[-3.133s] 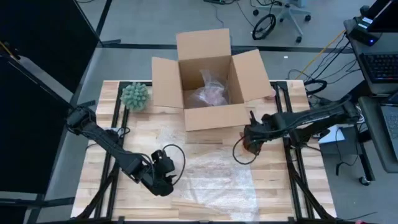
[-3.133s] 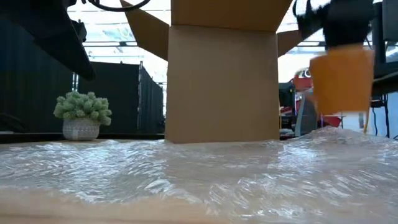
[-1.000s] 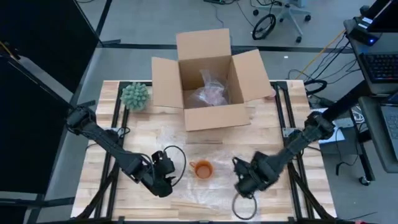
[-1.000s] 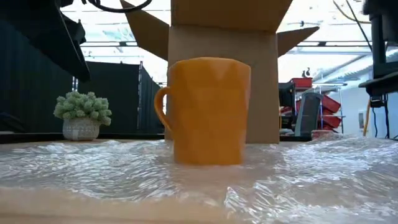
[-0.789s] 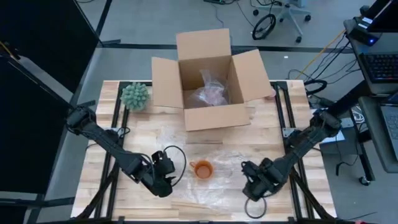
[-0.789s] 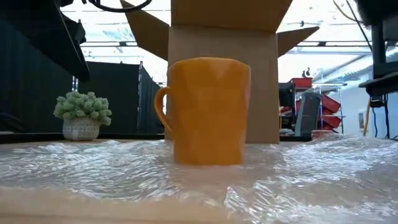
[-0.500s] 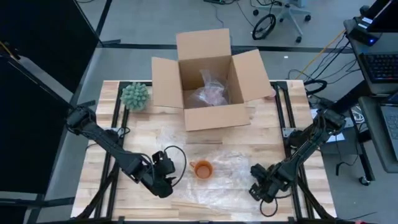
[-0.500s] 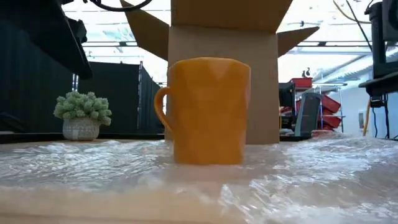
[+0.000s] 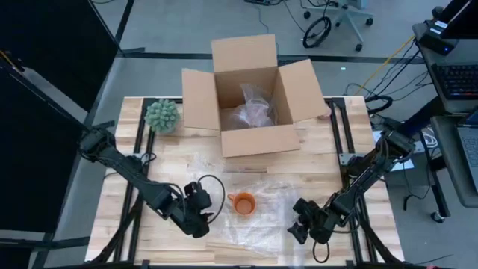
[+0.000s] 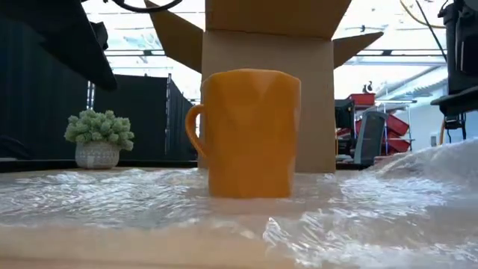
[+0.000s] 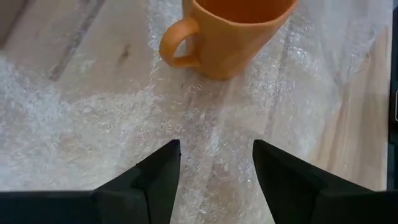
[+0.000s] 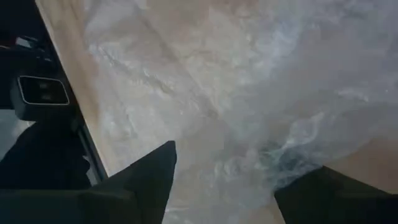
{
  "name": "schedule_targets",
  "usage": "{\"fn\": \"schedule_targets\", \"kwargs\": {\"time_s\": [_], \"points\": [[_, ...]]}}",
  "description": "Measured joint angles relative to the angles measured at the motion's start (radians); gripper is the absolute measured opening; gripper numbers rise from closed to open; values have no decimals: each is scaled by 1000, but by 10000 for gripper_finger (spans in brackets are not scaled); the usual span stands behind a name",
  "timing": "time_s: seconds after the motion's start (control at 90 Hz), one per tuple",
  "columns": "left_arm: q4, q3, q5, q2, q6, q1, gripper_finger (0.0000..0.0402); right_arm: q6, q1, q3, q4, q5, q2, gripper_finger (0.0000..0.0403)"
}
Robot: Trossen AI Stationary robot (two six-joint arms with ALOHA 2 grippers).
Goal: Wrap mug
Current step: Wrap the orange mug with the left bubble wrap
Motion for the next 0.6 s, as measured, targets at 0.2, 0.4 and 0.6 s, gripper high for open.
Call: {"fn": "schedule_targets", "kwargs": {"time_s": [0.2,0.4,0.6], "points": [[0,0,-2,0,1,0,189,-131,-31,22,90,-4,0,75],[0,0,-2,0,1,0,189,-354,-102,82,173,-4,0,10],[0,0,-2,0,1,0,189,-502,-199,158,184,-3,0,43]]}}
